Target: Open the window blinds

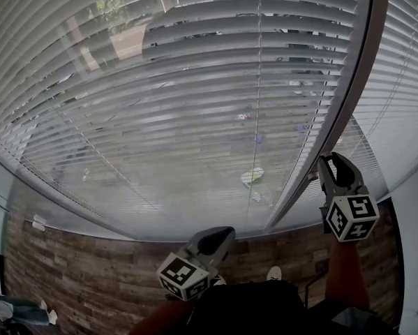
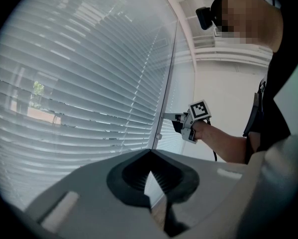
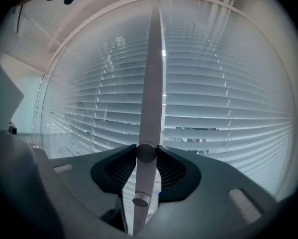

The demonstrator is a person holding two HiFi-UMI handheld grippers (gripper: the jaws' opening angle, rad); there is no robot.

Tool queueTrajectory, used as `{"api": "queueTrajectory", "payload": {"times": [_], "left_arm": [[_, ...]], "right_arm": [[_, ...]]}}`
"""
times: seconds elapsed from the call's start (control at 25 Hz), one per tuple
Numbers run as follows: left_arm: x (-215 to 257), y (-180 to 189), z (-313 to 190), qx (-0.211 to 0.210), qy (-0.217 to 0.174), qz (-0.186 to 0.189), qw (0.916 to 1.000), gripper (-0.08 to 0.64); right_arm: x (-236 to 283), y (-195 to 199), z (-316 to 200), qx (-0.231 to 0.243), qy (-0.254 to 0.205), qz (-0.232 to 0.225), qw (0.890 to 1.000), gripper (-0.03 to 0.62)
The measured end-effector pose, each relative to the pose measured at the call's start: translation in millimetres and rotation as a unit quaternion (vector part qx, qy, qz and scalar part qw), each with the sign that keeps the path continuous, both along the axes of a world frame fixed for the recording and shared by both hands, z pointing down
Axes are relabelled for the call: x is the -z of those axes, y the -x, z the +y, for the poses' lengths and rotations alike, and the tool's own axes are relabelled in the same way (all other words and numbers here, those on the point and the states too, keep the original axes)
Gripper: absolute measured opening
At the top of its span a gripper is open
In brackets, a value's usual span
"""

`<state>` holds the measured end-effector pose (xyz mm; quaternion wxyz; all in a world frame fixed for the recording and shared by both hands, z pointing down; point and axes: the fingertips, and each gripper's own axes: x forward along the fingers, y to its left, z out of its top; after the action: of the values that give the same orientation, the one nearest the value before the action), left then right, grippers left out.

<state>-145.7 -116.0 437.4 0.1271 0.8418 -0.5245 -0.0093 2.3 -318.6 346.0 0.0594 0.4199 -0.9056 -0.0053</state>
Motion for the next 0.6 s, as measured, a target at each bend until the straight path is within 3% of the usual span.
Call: {"api": "queueTrajectory", "payload": {"times": [0.24, 0.44, 0.6], "left_arm": [[-0.4, -1.3, -0.5, -0.003, 0.002, 0.001, 1.0000, 0.000], [-0.7, -1.1, -0.2, -0.003, 0.002, 0.003, 1.0000, 0.000], [-0.4, 0.8, -0.6, 0.001, 0.001, 0.007, 1.0000, 0.000]], "right_arm": [[-0.5, 1.4, 0.0, -0.013, -0.058, 0.096, 0.994, 0.150], [0.8, 5.7, 2.3, -0.026, -0.116, 0.186, 0.975, 0.149], [-0.8, 6.2, 2.1, -0.033, -0.161, 0.248, 0.955, 0.147]]}}
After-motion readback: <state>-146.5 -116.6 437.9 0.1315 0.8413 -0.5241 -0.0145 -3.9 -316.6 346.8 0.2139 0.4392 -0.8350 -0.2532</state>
